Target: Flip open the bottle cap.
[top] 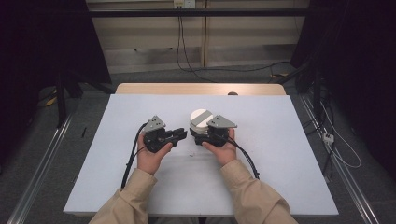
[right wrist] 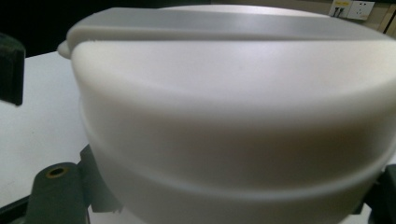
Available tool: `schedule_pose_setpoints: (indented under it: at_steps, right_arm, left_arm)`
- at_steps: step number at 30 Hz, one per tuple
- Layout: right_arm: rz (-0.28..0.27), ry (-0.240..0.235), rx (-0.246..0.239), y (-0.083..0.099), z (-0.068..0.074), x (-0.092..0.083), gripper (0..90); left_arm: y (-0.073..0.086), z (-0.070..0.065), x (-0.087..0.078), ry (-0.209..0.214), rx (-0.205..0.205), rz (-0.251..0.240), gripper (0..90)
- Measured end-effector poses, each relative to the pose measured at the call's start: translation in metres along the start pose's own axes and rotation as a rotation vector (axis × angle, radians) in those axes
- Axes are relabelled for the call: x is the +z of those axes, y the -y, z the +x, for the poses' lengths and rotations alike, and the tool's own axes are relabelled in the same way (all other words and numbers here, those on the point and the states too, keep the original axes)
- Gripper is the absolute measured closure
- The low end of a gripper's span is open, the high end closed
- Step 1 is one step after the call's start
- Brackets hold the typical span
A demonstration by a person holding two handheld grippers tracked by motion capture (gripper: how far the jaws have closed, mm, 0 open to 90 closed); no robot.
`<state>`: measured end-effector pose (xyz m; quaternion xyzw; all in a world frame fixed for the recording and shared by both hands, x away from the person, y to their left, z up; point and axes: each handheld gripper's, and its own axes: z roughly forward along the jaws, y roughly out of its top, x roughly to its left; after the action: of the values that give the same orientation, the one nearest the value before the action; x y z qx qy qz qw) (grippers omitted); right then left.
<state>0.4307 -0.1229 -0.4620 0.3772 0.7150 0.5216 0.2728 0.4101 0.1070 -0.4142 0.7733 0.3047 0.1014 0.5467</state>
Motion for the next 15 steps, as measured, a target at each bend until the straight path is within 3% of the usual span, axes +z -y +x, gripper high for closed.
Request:
schedule_pose_setpoints:
  at_steps: [3,15]
  right_arm:
    - [-0.001,0.000,-0.004,0.000,0.000,0.000,18.6]
    - [0.001,0.005,-0.012,0.000,0.001,0.000,18.6]
  left_arm:
    - [0.001,0.002,0.003,-0.007,-0.011,0.000,89.8]
    - [-0.004,0.001,0.013,-0.012,-0.019,0.006,90.0]
